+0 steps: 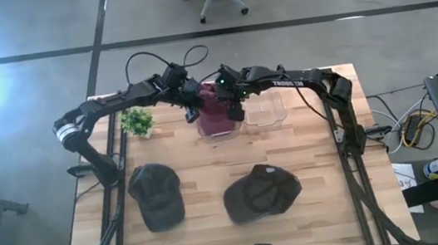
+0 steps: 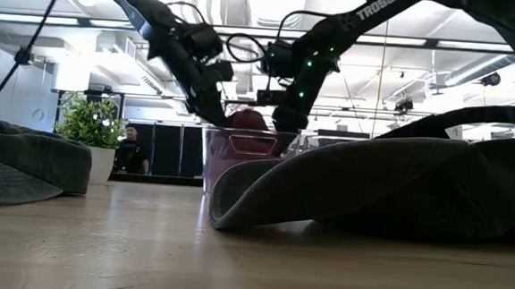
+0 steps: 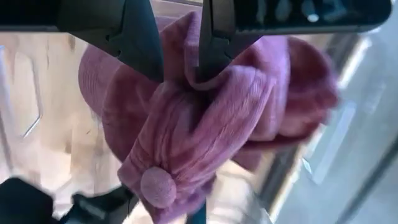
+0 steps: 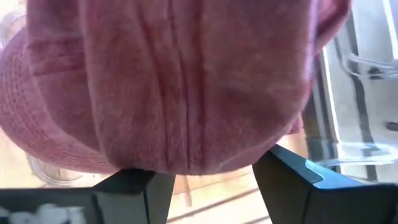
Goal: Pick & Place hat
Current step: Put the red cap into the left transparent bin
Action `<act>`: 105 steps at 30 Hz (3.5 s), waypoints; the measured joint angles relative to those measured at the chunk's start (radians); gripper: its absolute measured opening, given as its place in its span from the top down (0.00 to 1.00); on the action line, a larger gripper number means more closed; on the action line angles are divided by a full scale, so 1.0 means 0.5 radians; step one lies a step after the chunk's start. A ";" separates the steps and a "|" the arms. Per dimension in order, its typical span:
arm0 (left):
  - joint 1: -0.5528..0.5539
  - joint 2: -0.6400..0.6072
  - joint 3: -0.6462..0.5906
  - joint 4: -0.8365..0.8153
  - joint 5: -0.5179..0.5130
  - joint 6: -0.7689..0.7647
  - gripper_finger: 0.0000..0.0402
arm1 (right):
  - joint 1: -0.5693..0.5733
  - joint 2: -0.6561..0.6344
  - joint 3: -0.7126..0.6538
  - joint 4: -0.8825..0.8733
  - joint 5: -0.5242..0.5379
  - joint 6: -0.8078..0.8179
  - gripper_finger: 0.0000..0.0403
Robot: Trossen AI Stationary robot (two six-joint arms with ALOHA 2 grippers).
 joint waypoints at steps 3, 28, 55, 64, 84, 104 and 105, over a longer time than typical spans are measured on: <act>0.000 0.071 0.000 0.003 -0.011 0.019 0.77 | 0.004 0.035 0.001 0.005 -0.014 0.022 0.54; 0.009 0.022 0.000 0.121 -0.178 0.086 0.77 | 0.051 -0.404 0.021 0.275 0.005 0.164 0.55; -0.046 -0.284 0.000 -0.224 -0.107 -0.008 0.77 | -0.081 0.162 0.020 0.710 -0.309 0.615 0.70; -0.043 -0.272 0.000 -0.195 -0.109 -0.030 0.77 | -0.086 0.154 0.020 0.772 -0.306 0.601 0.62; -0.043 -0.233 0.000 -0.120 -0.166 -0.007 0.77 | -0.080 -0.150 0.024 0.607 -0.312 0.389 0.41; 0.029 0.060 0.000 0.249 -0.179 0.050 0.77 | -0.107 0.063 0.023 0.745 -0.317 0.660 0.86; 0.032 0.095 0.000 0.258 -0.177 0.054 0.77 | -0.107 0.063 0.023 0.745 -0.317 0.660 0.87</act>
